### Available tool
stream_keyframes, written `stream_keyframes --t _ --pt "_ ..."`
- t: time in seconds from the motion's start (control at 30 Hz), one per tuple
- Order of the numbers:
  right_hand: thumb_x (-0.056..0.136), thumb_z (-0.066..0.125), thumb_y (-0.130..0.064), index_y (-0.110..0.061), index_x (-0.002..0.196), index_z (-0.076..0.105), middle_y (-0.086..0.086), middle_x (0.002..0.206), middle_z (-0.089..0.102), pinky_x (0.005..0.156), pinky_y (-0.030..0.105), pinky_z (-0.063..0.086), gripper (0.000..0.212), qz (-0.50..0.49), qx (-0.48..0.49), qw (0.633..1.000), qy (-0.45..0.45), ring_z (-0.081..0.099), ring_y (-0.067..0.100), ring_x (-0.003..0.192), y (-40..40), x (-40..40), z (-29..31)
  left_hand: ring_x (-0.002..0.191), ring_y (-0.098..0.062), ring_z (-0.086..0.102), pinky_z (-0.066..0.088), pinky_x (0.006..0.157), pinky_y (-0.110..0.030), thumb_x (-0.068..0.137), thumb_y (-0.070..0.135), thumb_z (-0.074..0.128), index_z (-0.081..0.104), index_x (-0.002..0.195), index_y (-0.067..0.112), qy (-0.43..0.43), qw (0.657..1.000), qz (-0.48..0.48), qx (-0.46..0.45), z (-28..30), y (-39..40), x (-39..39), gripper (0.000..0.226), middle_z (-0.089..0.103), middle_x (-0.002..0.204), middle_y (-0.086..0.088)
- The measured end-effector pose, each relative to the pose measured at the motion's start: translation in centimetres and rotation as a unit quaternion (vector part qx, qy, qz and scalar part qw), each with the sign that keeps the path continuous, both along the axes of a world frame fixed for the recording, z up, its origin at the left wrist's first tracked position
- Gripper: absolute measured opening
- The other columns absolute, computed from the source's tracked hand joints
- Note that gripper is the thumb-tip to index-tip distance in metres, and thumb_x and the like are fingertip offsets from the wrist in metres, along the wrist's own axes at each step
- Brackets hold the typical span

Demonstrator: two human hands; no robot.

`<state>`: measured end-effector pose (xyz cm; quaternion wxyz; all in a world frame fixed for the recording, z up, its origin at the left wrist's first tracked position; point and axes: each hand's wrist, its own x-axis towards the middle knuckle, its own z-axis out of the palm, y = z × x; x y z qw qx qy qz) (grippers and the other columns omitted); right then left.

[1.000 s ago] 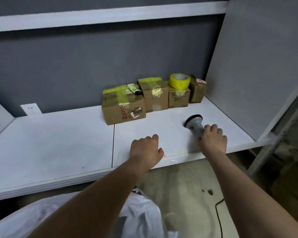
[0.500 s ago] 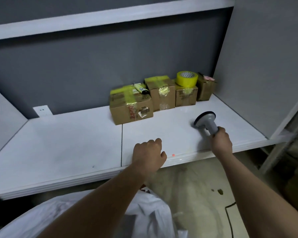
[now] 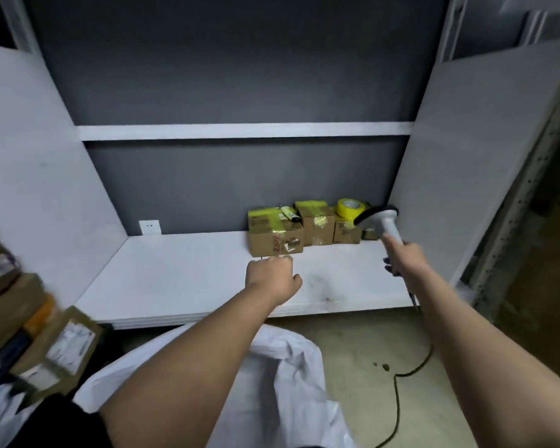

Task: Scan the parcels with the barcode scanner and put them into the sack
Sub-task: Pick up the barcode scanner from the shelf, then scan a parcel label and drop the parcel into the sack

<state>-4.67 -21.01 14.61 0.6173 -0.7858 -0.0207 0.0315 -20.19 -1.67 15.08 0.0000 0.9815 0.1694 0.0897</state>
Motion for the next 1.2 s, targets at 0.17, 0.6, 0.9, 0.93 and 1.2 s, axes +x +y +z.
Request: stream_keyframes --t 0.17,0.6,0.9,0.93,1.2 --pt "0.093 0.051 -0.012 -0.009 0.075 0.053 0.006 0.064 0.051 0.036 0.014 0.03 0.018 0.074 -0.011 0.997 -0.027 0.043 0.015 0.046 -0.5 -8.7 6.2 0.104 -0.028 0.06 0.035 0.075 -0.03 0.095 0.034 0.042 0.057 0.112 0.019 -0.043 0.999 0.022 -0.003 4.4 0.6 -9.1 0.028 0.064 0.113 -0.005" --pt "0.09 0.057 -0.02 -0.01 0.08 0.052 0.009 0.059 0.051 0.038 0.018 0.026 0.015 0.193 -0.107 0.955 -0.199 0.038 0.019 0.041 7.6 -24.1 15.2 0.099 -0.025 0.06 0.042 0.074 -0.03 0.094 0.037 0.042 0.057 0.107 0.02 -0.117 0.985 0.127 -0.03 6.5 11.3 -26.4 0.026 0.065 0.106 -0.001" --pt "0.094 0.057 -0.015 -0.014 0.079 0.048 0.005 0.058 0.046 0.034 0.015 0.026 0.018 0.306 0.004 0.94 -0.148 0.039 0.01 0.036 18.0 -29.4 11.5 0.101 -0.025 0.061 0.041 0.068 -0.028 0.094 0.039 0.045 0.059 0.106 0.022 -0.073 0.973 0.216 -0.024 4.3 18.4 -32.1 0.025 0.066 0.11 -0.003" --pt "0.094 0.057 -0.014 -0.014 0.079 0.047 0.005 0.057 0.045 0.033 0.014 0.026 0.018 0.309 0.011 0.941 -0.137 0.039 0.008 0.033 18.8 -30.1 11.1 0.1 -0.025 0.061 0.041 0.067 -0.028 0.093 0.039 0.045 0.059 0.106 0.022 -0.071 0.973 0.219 -0.024 4.1 18.6 -32.6 0.025 0.066 0.109 -0.003" --pt "0.095 0.054 -0.023 -0.015 0.092 0.05 0.005 0.064 0.051 0.043 0.017 0.035 0.01 0.359 0.03 0.933 0.012 0.043 0.012 0.044 20.9 -35.1 7.6 0.091 -0.027 0.062 0.04 0.064 -0.03 0.091 0.039 0.048 0.054 0.091 0.026 -0.056 0.974 0.218 -0.03 1.7 17.5 -37.6 0.015 0.067 0.099 -0.004"
